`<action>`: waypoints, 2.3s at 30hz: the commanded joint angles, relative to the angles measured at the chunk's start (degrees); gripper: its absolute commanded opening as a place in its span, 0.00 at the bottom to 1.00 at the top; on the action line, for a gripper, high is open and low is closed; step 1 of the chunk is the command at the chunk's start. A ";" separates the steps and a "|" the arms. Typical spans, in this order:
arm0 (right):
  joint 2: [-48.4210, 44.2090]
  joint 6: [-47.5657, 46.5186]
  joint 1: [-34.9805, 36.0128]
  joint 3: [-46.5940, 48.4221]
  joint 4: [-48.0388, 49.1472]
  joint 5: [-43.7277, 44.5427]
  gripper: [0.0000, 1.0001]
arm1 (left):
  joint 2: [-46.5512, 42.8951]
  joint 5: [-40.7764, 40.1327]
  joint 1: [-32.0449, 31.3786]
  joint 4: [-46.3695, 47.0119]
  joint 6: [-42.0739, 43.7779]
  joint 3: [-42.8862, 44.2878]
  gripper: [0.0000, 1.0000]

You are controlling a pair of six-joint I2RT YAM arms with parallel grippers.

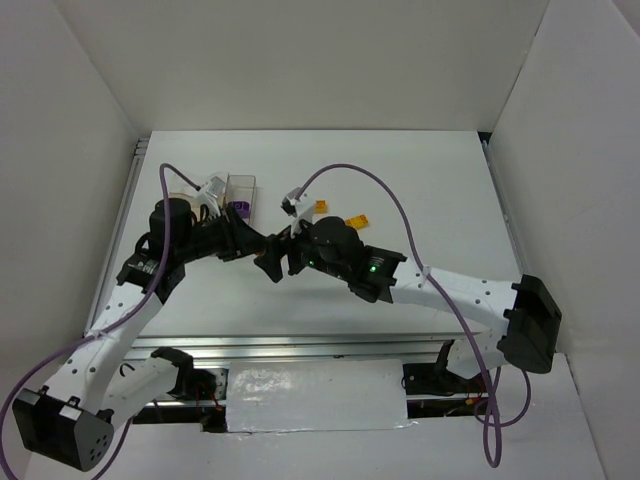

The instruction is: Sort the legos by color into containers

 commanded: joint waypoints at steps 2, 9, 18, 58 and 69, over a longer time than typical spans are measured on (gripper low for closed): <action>-4.70 -1.28 -1.46 -3.55 4.58 -8.65 0.86 | -2.10 2.71 -0.54 3.58 2.58 2.72 0.00; -13.83 -2.16 -11.56 -12.42 4.84 -31.40 1.00 | -4.30 7.00 -0.54 4.45 7.85 3.87 0.00; -18.07 -0.41 -14.39 -9.71 0.89 -47.51 0.96 | -11.15 19.57 -0.54 13.48 10.77 -0.25 0.00; -16.39 6.72 -25.90 -10.94 14.96 -63.95 0.00 | -12.21 32.50 -0.54 23.97 6.63 -2.81 0.00; -21.31 9.25 -27.22 -13.83 2.20 -28.99 0.00 | 4.03 -36.79 0.60 -20.54 9.37 18.43 0.00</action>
